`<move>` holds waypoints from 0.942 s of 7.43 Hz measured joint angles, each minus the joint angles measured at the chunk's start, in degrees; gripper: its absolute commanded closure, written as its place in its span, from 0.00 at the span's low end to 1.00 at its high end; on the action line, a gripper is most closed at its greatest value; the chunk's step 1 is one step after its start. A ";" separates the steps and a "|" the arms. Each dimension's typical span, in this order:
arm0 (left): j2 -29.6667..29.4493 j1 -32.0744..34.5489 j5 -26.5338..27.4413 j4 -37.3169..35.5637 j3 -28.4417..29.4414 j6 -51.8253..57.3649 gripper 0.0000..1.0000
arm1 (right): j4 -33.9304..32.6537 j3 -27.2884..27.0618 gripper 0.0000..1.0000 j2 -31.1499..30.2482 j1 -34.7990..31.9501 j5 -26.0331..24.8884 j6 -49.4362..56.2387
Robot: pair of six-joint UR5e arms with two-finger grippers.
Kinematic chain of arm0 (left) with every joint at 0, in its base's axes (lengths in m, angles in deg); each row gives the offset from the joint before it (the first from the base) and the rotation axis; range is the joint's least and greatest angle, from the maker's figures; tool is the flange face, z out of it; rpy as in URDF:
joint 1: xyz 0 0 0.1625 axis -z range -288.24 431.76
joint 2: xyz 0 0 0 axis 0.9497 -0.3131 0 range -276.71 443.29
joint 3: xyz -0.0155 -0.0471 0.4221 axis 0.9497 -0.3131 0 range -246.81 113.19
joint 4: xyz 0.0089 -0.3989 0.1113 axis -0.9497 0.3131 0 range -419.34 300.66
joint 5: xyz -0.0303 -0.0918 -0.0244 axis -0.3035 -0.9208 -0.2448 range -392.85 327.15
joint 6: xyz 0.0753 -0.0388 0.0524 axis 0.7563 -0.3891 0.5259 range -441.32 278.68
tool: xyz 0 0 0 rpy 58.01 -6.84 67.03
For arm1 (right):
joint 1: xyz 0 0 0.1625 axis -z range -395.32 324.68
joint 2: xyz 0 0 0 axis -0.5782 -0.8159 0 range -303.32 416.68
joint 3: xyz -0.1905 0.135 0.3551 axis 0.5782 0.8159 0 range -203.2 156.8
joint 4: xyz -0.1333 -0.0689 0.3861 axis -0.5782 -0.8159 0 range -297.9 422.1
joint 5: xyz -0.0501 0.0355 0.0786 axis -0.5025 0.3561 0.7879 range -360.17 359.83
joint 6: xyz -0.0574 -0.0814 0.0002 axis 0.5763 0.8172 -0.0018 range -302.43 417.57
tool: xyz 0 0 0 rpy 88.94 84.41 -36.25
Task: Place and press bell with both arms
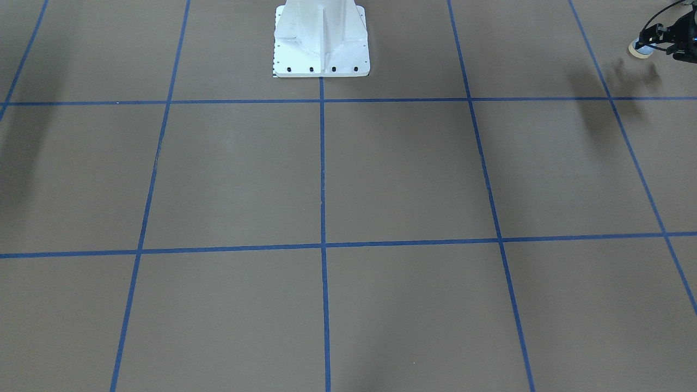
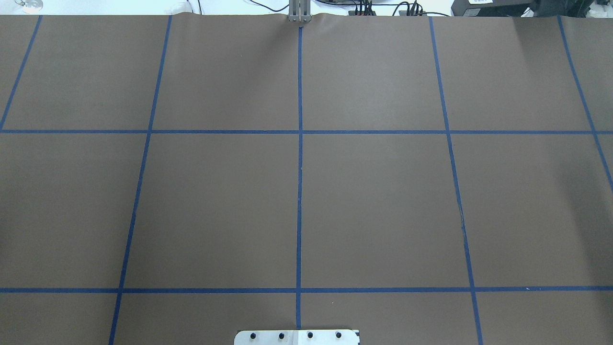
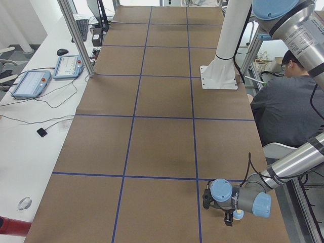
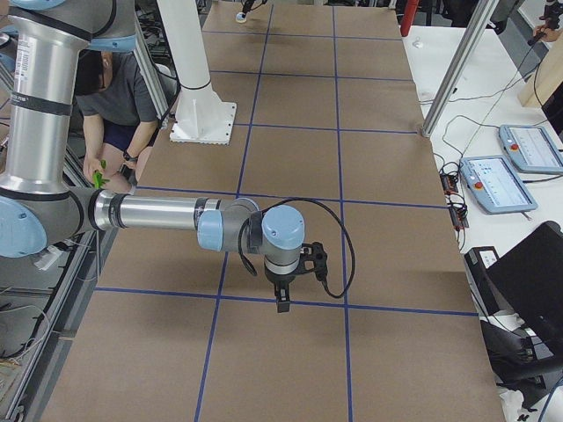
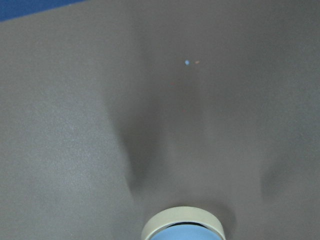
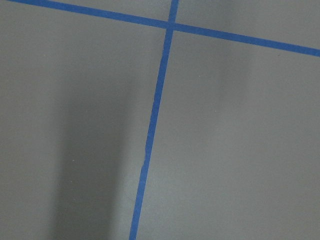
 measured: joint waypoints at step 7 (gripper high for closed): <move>-1.85 -5.52 -0.16 -2.78 0.11 -5.03 0.00 | 0.01 -0.03 0.00 -0.41 0.00 1.57 0.00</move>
